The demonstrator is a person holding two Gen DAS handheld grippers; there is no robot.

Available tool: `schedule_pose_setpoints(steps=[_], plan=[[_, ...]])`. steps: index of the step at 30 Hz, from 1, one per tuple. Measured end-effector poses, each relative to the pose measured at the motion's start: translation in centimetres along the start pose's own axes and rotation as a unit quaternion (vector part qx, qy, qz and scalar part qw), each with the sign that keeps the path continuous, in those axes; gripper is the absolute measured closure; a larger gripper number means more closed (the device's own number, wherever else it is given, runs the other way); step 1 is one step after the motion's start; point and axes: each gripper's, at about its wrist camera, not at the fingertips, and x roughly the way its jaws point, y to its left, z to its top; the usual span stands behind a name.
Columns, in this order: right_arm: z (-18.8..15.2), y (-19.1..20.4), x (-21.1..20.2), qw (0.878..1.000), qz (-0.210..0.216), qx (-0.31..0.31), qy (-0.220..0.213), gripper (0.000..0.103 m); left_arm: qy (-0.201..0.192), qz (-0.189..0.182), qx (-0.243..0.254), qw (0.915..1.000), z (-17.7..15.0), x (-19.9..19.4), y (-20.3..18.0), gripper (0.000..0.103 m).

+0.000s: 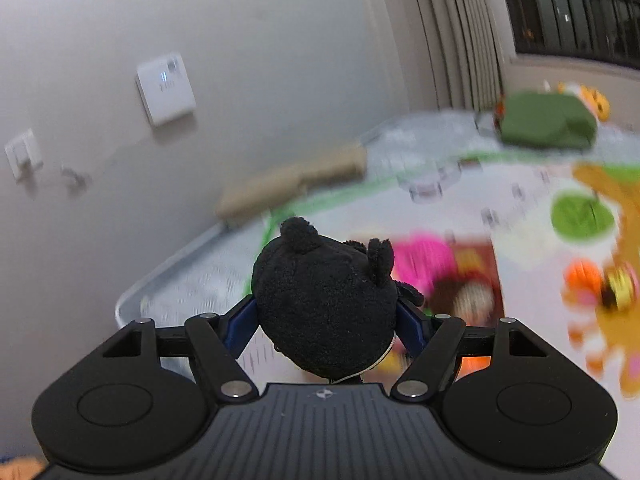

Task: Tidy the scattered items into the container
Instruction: 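Carry the black plush cat into the pink box and release it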

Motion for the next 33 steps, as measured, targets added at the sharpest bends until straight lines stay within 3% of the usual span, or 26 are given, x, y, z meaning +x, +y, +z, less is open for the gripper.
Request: schedule_pose_setpoints(steps=[4, 6, 10, 13, 17, 24, 29, 33], plan=[[2.2, -0.2, 4.3, 1.0, -0.006, 0.01, -0.012, 0.031, -0.004, -0.001, -0.008, 1.0, 0.3, 0.4, 1.0, 0.002], [2.0, -0.7, 7.1, 1.0, -0.014, 0.02, 0.004, 0.031, -0.004, 0.0, -0.014, 0.9999, 0.4, 0.7, 1.5, 0.002], [-0.7, -2.1, 11.9, 0.997, -0.049, 0.027, 0.062, 0.029, 0.003, 0.003, -0.023, 0.9997, 0.3, 1.3, 2.3, 0.001], [-2.8, -2.3, 13.0, 0.993, -0.083, 0.0, 0.079, 0.027, 0.005, 0.004, -0.024, 0.9997, 0.2, 1.6, 2.7, 0.001], [-3.4, -1.8, 12.6, 0.989, -0.121, -0.057, 0.066, 0.023, 0.005, 0.005, -0.021, 0.9998, 0.4, 2.0, 2.6, 0.001], [-4.0, -0.9, 12.2, 0.984, -0.138, -0.098, 0.055, 0.022, 0.006, 0.005, -0.014, 0.9999, 0.5, 2.0, 2.0, 0.001], [-3.9, -1.7, 7.7, 0.99, -0.111, -0.083, 0.023, 0.017, 0.007, 0.007, -0.003, 0.9999, 0.7, 1.8, 1.4, 0.001], [-3.8, -4.3, 3.5, 0.989, -0.124, -0.077, -0.004, 0.012, 0.007, 0.005, 0.007, 0.9999, 0.9, 1.9, 0.4, 0.001]])
